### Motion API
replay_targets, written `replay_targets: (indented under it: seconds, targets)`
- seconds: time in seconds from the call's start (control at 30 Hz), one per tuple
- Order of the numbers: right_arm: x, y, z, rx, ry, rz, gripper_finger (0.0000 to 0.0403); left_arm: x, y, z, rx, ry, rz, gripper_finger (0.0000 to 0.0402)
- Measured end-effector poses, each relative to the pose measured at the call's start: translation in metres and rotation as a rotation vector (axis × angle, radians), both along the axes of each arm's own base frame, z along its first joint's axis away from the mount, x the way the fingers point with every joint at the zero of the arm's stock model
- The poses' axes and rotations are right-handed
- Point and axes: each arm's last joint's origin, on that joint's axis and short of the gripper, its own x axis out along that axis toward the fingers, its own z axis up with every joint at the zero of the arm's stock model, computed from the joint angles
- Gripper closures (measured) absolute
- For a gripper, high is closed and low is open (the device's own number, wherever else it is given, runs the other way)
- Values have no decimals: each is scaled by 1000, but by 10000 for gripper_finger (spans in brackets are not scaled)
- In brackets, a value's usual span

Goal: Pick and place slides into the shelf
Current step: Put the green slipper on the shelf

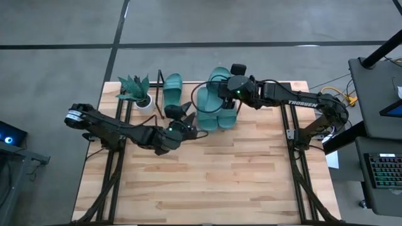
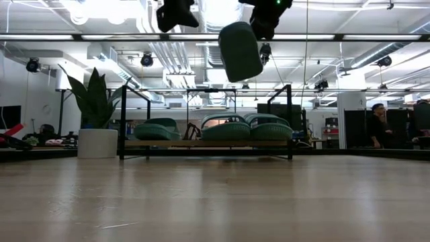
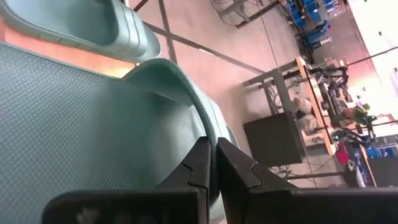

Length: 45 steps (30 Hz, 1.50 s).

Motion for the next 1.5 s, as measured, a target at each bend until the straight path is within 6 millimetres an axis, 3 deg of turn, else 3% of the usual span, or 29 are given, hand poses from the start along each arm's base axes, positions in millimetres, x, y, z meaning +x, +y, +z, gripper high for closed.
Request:
replay_targets:
  seconds: [0.3,0.53,0.77,1.0,1.5]
  targets:
    - [-1,10,-8,6,-97,91,395,-28,-18,1,-183,-10,-209,116]
    - [-17,17,-29,-22,-248,178,395,-43,-29,8,-239,-55,-256,116]
    - [-26,29,-59,-108,-424,266,395,-30,-41,-10,-259,28,-327,116]
    - [-22,31,-82,-55,-461,254,395,-16,-45,-27,-199,74,-275,116]
    - [-12,30,-71,-4,-568,223,395,15,-56,-45,-50,126,-276,116]
